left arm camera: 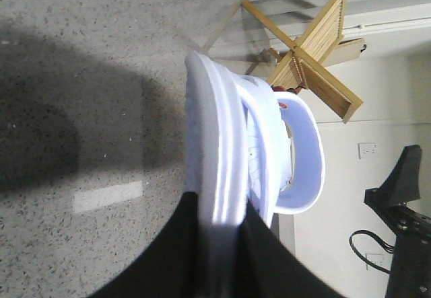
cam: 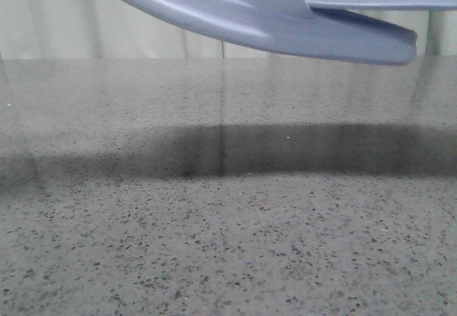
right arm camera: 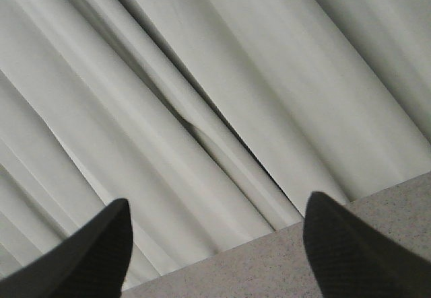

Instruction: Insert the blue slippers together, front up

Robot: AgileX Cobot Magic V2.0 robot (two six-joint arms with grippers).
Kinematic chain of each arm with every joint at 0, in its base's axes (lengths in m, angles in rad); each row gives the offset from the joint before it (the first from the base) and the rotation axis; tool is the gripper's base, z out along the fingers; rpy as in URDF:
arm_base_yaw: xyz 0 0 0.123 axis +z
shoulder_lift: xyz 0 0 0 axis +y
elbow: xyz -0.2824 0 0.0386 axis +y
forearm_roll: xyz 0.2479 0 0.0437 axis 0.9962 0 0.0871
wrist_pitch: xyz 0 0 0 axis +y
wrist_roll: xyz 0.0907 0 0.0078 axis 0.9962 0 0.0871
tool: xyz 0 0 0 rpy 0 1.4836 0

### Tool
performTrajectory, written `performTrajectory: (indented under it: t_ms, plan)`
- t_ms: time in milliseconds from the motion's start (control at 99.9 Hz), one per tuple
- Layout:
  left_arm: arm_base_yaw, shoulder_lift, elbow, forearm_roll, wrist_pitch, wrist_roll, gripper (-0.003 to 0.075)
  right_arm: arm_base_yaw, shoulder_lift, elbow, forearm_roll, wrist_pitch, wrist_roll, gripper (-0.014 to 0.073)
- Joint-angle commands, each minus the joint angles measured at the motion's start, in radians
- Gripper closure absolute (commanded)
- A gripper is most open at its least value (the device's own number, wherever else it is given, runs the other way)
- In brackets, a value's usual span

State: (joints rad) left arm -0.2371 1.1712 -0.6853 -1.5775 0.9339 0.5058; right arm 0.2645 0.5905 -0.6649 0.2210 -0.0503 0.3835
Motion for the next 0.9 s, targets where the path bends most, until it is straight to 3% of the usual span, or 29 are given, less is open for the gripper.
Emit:
performTrajectory:
  t_ms: [0, 891]
  plan:
    - [-0.008, 0.012, -0.032, -0.069, 0.035, -0.008, 0.0704, -0.009, -0.009, -0.035, -0.027, -0.043, -0.007, 0.0126]
    - [-0.008, 0.145, -0.029, 0.051, -0.097, 0.022, 0.0704, -0.009, -0.009, -0.035, -0.068, 0.013, -0.007, 0.0126]
